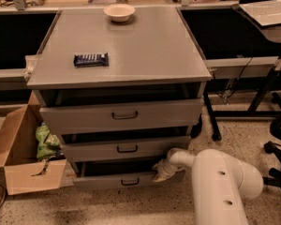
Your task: Open bottom drawer
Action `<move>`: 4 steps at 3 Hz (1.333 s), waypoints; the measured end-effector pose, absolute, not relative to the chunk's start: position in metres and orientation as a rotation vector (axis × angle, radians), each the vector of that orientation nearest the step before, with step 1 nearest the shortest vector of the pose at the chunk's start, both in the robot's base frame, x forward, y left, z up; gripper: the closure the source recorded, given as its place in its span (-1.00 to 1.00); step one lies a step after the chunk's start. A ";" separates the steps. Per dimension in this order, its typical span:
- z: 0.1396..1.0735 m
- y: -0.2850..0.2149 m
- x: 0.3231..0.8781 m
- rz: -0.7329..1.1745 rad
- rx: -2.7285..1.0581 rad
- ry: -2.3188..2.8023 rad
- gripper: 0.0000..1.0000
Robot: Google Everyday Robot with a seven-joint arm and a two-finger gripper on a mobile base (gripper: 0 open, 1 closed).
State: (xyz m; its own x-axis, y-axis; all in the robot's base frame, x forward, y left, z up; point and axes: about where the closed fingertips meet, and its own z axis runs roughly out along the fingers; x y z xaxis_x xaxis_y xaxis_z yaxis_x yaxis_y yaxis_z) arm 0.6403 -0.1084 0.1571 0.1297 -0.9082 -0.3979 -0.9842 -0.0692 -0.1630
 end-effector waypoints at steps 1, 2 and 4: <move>0.149 -0.100 0.612 0.387 -1.997 1.817 0.95; 0.149 -0.100 0.612 0.387 -1.997 1.817 0.46; 0.149 -0.100 0.612 0.387 -1.997 1.817 -0.45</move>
Offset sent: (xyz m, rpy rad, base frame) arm -0.0280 0.0079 -0.0087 0.0679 0.0537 0.0057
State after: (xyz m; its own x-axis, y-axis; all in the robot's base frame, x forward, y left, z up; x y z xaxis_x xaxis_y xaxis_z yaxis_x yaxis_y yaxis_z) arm 0.6116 -0.1002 0.1486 0.1114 -0.8773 -0.4669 -0.9914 -0.0656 -0.1132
